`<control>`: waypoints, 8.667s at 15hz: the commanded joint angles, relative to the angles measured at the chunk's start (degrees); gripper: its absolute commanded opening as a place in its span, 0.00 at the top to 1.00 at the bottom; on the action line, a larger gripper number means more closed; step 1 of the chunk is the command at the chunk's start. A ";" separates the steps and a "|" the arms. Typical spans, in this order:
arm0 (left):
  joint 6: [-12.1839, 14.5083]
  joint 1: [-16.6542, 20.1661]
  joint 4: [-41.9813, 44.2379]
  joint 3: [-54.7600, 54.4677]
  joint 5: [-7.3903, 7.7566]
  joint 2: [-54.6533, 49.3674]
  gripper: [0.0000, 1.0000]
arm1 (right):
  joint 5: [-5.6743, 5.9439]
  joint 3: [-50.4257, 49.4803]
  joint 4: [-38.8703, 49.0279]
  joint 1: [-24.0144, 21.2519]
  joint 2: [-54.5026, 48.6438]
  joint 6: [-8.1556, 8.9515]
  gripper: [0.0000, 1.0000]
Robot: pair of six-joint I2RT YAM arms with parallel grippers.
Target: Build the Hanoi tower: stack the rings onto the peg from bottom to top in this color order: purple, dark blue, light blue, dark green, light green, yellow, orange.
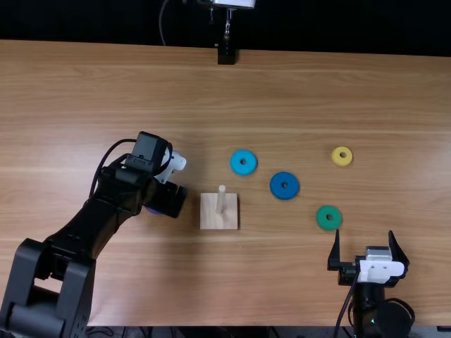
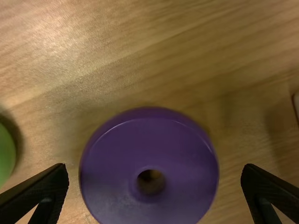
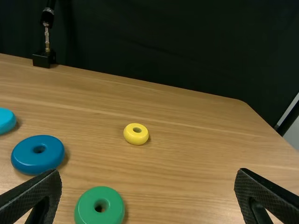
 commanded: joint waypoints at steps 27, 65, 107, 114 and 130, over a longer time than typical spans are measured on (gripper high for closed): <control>2.36 -0.13 -1.61 -0.70 -5.47 1.66 1.00 | 0.64 -0.92 -0.50 -0.62 -0.71 -0.03 0.00; -14.62 -20.96 -48.75 54.68 -8.32 6.59 1.00 | 0.64 -1.01 -0.50 -0.62 -0.71 -0.14 0.00; -17.15 -19.55 -49.70 52.92 -8.32 8.26 0.00 | 0.64 -0.92 -0.50 -0.62 -0.71 -0.14 0.00; -17.26 -10.23 -44.75 51.42 -8.32 -6.60 0.00 | 0.64 -1.01 -0.50 -0.62 -0.71 -0.03 0.00; -16.63 11.04 28.55 -59.14 -8.42 -89.04 0.00 | 0.64 -0.92 -0.50 -0.62 -0.71 -0.03 0.00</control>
